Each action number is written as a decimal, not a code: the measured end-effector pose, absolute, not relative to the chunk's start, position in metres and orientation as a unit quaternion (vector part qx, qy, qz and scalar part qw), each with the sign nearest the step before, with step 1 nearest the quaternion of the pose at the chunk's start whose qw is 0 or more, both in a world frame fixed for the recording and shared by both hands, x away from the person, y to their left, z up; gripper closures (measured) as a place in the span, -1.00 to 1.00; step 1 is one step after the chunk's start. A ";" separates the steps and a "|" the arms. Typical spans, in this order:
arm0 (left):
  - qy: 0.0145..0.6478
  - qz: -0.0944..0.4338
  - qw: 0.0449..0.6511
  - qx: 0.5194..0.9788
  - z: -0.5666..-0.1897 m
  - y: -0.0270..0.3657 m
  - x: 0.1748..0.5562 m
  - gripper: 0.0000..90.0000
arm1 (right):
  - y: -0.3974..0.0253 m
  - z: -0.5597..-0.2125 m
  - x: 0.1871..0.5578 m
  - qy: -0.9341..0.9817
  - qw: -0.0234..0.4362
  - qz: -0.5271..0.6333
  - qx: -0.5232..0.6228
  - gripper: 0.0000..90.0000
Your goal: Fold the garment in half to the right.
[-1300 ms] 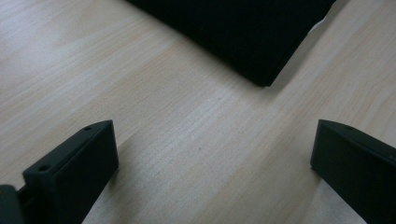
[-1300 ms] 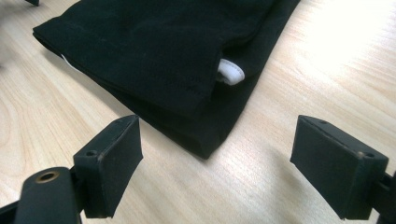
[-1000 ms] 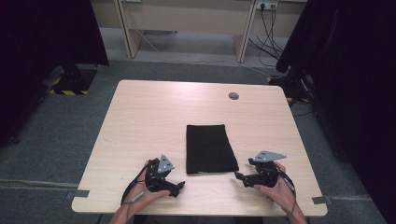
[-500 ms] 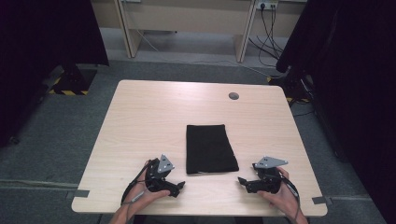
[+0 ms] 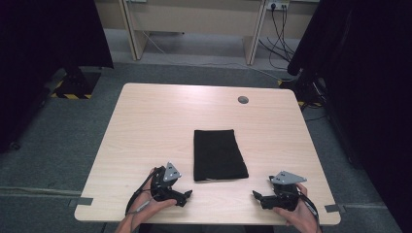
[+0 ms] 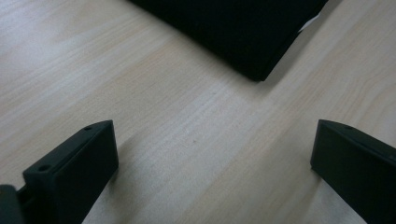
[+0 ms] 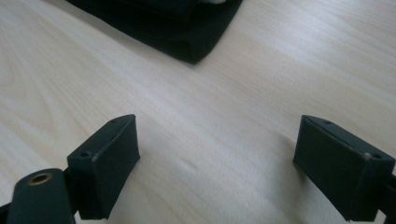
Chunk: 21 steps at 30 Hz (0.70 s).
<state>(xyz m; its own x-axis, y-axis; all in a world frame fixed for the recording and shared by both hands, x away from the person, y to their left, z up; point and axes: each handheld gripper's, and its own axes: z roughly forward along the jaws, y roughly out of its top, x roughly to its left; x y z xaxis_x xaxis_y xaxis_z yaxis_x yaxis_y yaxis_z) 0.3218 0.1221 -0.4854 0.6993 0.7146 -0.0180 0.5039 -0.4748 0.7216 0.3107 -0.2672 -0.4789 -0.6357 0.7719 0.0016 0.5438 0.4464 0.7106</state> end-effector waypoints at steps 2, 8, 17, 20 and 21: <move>0.360 0.145 0.365 0.846 -0.485 0.122 0.321 -1.00 | -0.268 -0.479 0.309 0.834 0.164 0.349 0.395 -0.68; 0.359 0.145 0.365 0.847 -0.485 0.124 0.313 -1.00 | -0.273 -0.479 0.298 0.830 0.167 0.349 0.401 -0.68; 0.360 0.145 0.365 0.846 -0.486 0.128 0.302 -1.00 | -0.273 -0.479 0.290 0.827 0.171 0.347 0.407 -0.68; 0.360 0.144 0.365 0.846 -0.486 0.129 0.300 -1.00 | -0.274 -0.479 0.287 0.825 0.171 0.349 0.410 -0.68; 0.360 0.144 0.365 0.846 -0.486 0.129 0.300 -1.00 | -0.274 -0.480 0.286 0.825 0.172 0.350 0.410 -0.68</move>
